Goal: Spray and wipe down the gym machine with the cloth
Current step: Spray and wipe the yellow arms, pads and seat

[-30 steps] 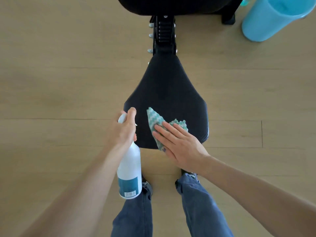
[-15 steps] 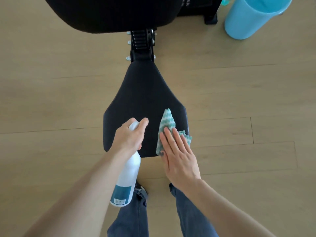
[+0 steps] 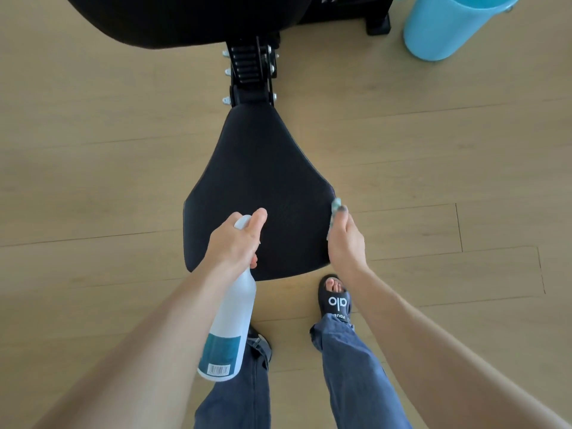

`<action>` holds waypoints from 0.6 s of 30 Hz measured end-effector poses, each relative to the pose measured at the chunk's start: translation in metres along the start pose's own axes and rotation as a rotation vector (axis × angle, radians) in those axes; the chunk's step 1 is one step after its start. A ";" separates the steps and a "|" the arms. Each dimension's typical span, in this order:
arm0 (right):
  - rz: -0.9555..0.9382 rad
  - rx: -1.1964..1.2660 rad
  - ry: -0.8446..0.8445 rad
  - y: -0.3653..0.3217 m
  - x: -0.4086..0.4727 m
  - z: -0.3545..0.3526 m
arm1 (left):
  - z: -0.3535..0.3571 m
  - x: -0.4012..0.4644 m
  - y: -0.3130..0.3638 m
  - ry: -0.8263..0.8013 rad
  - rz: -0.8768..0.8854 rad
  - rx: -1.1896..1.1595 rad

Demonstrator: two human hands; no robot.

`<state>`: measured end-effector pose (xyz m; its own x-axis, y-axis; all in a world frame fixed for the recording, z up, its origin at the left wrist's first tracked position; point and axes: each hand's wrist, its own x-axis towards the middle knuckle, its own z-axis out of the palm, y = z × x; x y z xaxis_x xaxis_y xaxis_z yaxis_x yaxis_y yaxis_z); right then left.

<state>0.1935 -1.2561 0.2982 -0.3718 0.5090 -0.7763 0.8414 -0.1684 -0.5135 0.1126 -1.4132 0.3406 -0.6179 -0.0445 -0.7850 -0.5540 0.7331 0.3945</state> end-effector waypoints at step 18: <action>0.562 0.595 0.340 -0.008 -0.097 0.149 | -0.083 -0.025 -0.092 0.174 -0.191 -0.153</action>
<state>0.1642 -1.4296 0.3232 0.2513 0.4265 -0.8689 0.4862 -0.8318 -0.2677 0.1328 -1.5359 0.3638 -0.5733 -0.2969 -0.7637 -0.7387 0.5904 0.3250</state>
